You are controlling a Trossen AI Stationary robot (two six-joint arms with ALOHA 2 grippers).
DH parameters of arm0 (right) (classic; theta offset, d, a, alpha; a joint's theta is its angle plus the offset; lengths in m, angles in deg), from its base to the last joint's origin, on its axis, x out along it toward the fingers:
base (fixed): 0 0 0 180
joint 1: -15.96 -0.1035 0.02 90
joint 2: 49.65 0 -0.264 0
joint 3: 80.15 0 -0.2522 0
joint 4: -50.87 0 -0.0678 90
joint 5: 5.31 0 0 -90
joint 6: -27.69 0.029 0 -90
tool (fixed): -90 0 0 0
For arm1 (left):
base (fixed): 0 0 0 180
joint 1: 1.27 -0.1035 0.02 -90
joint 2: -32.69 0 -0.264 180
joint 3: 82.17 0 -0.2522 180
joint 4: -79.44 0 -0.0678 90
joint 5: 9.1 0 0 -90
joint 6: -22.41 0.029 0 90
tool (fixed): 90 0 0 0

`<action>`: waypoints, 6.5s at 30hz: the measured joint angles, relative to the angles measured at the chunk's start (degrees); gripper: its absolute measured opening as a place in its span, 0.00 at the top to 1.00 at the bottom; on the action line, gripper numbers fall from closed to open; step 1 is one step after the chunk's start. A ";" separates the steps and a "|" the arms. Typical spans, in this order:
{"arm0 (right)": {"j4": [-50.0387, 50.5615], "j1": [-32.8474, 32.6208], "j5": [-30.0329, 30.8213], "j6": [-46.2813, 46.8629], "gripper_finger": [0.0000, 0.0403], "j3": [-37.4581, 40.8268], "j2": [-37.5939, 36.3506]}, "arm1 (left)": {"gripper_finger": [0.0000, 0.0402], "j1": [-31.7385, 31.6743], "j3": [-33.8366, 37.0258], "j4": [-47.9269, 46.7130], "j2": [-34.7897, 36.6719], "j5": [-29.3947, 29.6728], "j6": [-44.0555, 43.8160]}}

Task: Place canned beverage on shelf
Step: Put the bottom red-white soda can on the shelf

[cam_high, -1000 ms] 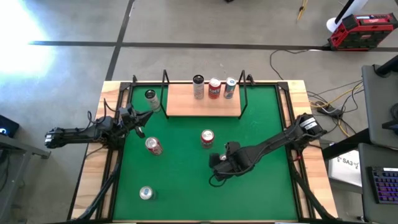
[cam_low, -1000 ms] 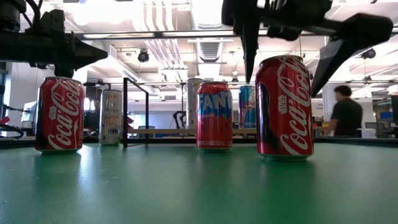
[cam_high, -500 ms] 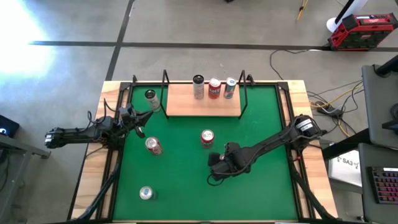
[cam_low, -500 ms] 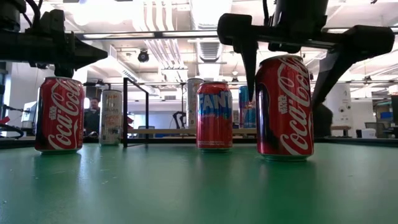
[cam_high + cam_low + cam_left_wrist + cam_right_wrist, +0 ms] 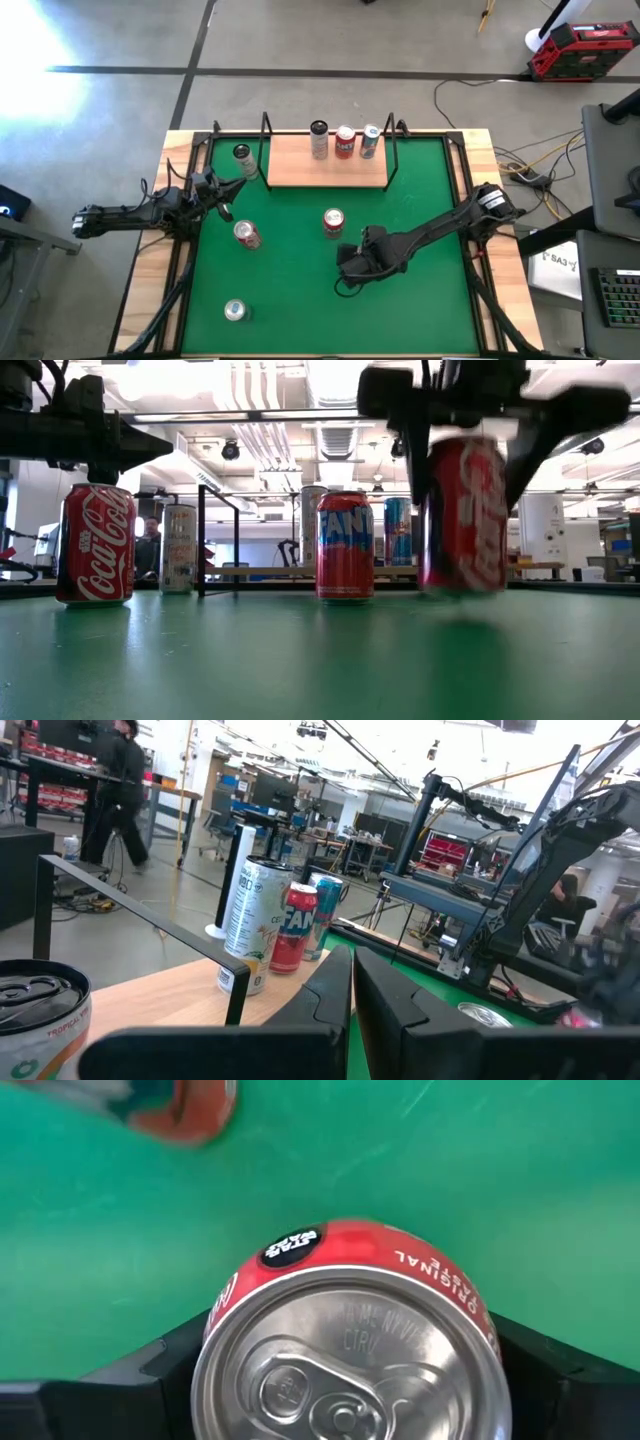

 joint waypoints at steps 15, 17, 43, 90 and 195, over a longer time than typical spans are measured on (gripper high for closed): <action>23.56 10.45 16.98 -27.57 0.24 -25.84 -0.41 | 1.00 0.00 -0.01 -0.02 0.01 -0.01 0.00; 22.31 13.12 16.61 -33.69 0.24 -27.33 -0.44 | 1.00 0.00 0.01 -0.02 -0.01 -0.02 0.00; 3.28 33.20 -1.94 -77.64 0.19 -29.01 8.63 | 1.00 0.01 0.01 -0.04 -0.05 -0.02 -0.01; -2.51 37.95 -4.86 -90.78 0.18 -40.02 21.03 | 1.00 0.00 0.01 0.00 -0.54 -0.01 0.01; -8.04 37.24 -2.29 -70.25 0.06 -34.48 19.79 | 1.00 -0.01 0.00 0.00 -0.52 0.01 0.01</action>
